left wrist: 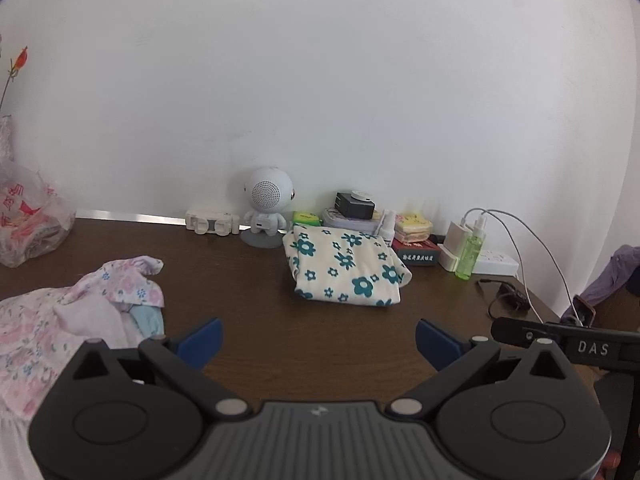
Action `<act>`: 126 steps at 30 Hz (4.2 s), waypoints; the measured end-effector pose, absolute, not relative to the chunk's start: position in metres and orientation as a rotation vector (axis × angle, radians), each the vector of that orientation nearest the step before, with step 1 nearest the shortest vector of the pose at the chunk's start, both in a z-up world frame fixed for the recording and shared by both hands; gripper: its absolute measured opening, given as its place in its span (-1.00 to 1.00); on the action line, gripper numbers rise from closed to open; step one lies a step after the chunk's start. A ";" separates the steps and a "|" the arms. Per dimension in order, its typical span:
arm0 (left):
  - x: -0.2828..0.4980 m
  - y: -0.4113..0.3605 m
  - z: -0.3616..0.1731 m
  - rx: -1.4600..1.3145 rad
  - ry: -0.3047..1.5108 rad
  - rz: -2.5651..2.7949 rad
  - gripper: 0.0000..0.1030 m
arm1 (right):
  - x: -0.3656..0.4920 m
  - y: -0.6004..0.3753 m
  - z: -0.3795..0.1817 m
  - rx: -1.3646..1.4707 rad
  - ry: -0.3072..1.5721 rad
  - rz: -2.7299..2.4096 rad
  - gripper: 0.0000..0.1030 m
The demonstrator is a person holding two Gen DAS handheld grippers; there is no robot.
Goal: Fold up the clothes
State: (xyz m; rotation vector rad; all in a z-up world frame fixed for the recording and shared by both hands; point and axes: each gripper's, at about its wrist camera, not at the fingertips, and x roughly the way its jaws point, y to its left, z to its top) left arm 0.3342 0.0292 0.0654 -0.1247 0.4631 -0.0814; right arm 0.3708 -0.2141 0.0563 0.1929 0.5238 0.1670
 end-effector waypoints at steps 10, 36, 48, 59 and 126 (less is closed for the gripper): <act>0.210 0.021 0.043 -0.085 0.467 -0.074 1.00 | 0.260 -0.196 0.052 0.099 0.550 0.230 0.99; 0.028 0.007 -0.015 -0.180 0.544 -0.089 1.00 | 0.044 -0.191 0.009 0.117 0.557 0.234 1.00; 0.014 0.003 -0.014 -0.173 0.518 -0.063 1.00 | 0.031 -0.192 0.004 0.147 0.536 0.217 1.00; 0.008 0.004 -0.012 -0.183 0.505 -0.051 1.00 | 0.028 -0.186 0.004 0.129 0.538 0.218 1.00; 0.001 0.003 -0.011 -0.162 0.462 -0.051 1.00 | 0.025 -0.179 -0.001 0.122 0.562 0.242 1.00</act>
